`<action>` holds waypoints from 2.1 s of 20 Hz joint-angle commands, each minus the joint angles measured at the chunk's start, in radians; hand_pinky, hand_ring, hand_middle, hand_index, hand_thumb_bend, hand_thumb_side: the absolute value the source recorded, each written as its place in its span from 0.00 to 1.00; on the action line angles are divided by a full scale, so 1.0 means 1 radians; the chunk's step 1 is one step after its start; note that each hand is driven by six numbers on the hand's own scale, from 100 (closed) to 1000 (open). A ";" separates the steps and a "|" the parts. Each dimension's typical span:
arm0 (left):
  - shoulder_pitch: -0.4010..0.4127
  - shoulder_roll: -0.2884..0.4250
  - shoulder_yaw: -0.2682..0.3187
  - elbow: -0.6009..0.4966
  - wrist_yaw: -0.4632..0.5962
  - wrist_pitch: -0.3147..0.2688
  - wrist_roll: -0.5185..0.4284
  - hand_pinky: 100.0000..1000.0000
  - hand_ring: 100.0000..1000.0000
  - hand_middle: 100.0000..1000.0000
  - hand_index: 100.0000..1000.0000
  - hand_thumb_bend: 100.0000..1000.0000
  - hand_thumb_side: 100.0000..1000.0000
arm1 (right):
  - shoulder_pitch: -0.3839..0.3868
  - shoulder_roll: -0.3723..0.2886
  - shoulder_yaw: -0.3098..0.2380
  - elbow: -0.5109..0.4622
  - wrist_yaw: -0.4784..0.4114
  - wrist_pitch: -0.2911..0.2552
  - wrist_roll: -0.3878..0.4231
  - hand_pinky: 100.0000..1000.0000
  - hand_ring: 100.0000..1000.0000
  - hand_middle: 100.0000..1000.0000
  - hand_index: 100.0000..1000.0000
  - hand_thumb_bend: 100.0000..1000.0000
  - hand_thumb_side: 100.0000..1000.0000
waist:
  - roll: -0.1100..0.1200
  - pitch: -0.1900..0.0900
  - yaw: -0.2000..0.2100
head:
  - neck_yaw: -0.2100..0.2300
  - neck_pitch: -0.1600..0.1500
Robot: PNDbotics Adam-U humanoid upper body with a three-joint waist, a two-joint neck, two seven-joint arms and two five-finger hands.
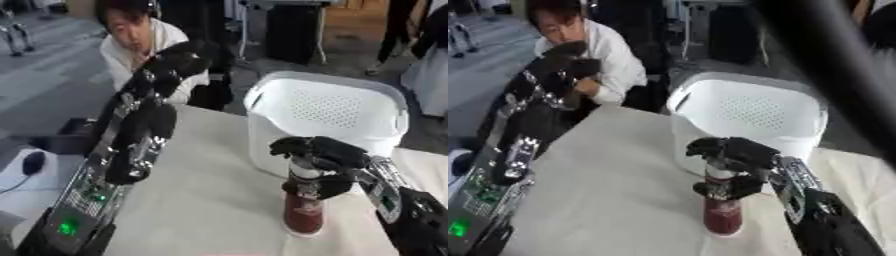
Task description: Pick up objects on the table and place them in the box.
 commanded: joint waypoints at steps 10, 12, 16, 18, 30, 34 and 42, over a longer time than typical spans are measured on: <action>-0.016 0.014 0.002 -0.016 0.001 0.001 -0.006 0.89 0.83 0.91 0.90 0.00 0.61 | 0.021 -0.008 0.003 0.029 0.045 -0.047 0.054 0.00 0.45 0.65 0.76 0.43 0.93 | 0.002 -0.004 -0.003 | 0.023 -0.008; -0.016 0.014 0.001 -0.016 0.001 0.001 -0.007 0.89 0.83 0.91 0.90 0.00 0.61 | 0.023 -0.008 0.003 0.029 0.044 -0.047 0.055 0.00 0.44 0.63 0.73 0.43 0.92 | 0.002 -0.004 -0.003 | 0.024 -0.008; -0.016 0.014 0.002 -0.016 0.000 0.001 -0.007 0.89 0.83 0.91 0.90 0.00 0.61 | 0.027 -0.008 0.004 0.028 0.039 -0.047 0.057 0.00 0.33 0.53 0.63 0.43 0.74 | 0.002 -0.004 -0.004 | 0.025 -0.009; -0.016 0.014 0.001 -0.016 0.000 0.001 -0.008 0.89 0.83 0.91 0.90 0.00 0.61 | 0.029 -0.005 0.007 0.024 0.038 -0.047 0.055 0.00 0.33 0.53 0.63 0.43 0.74 | 0.002 -0.004 -0.005 | 0.025 -0.009; -0.017 0.014 0.000 -0.016 0.000 0.001 -0.013 0.89 0.83 0.91 0.90 0.00 0.61 | 0.048 0.016 0.025 -0.008 0.046 -0.047 -0.099 0.00 0.00 0.01 0.11 0.37 0.39 | 0.003 -0.001 -0.005 | 0.028 -0.011; -0.017 0.014 0.000 -0.016 0.000 0.001 -0.015 0.89 0.83 0.91 0.90 0.00 0.61 | 0.052 0.011 0.032 -0.018 0.077 -0.047 -0.170 0.00 0.00 0.00 0.06 0.36 0.30 | 0.002 -0.001 -0.005 | 0.029 -0.013; -0.016 0.014 -0.001 -0.016 0.001 0.002 -0.020 0.89 0.83 0.91 0.89 0.00 0.61 | 0.056 0.017 0.038 0.023 0.156 -0.047 -0.272 0.00 0.00 0.00 0.02 0.28 0.21 | 0.002 0.000 -0.004 | 0.031 -0.014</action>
